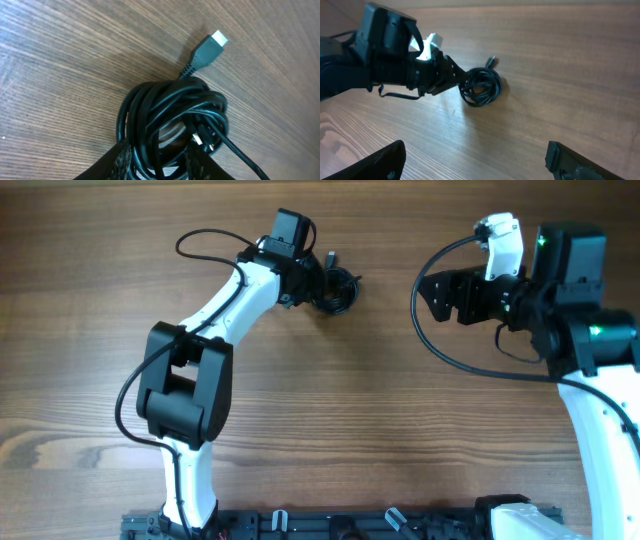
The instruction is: Untangle cables
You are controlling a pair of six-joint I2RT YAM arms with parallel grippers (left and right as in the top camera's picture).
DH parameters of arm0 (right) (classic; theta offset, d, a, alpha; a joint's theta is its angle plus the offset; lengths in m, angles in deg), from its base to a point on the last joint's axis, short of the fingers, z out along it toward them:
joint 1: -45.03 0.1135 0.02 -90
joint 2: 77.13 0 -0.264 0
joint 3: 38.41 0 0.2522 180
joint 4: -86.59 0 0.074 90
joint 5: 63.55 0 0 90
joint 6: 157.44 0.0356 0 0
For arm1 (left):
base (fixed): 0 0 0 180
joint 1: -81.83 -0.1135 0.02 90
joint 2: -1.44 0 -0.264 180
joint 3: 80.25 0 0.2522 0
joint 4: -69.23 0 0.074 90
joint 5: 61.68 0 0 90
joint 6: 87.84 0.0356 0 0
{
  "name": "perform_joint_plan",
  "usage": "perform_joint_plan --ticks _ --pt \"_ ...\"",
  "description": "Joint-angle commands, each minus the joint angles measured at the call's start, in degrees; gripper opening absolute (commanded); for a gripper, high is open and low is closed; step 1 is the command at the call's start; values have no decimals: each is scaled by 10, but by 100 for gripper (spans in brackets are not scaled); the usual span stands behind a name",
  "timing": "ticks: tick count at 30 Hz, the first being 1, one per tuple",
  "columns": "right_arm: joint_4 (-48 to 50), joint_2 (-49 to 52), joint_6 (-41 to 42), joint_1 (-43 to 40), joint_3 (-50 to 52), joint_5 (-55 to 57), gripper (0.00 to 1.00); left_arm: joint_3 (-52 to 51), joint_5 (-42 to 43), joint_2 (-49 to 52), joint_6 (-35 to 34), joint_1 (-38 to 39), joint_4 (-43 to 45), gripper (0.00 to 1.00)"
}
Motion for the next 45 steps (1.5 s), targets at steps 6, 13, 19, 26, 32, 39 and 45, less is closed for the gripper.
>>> perform_joint_plan --ticks 6,13,19,26,32,39,45 --pt "-8 34 19 -2 -12 5 92 7 -110 3 -13 9 -46 36" --pt "-8 34 19 -2 -12 5 92 7 -65 22 -16 18 -10 40" --pt "-11 34 19 -2 -12 5 92 6 -65 45 -45 23 -9 21" --pt "10 34 20 -2 -12 -7 92 8 1 -11 101 -9 -78 4" --pt "96 34 67 32 -12 -56 84 8 218 -146 382 -59 -68 4" --pt "108 48 70 99 -12 -35 75 8 401 -171 478 -68 -91 4" --pt "118 91 84 130 -12 -36 74 8 489 -171 474 -75 -93 4"
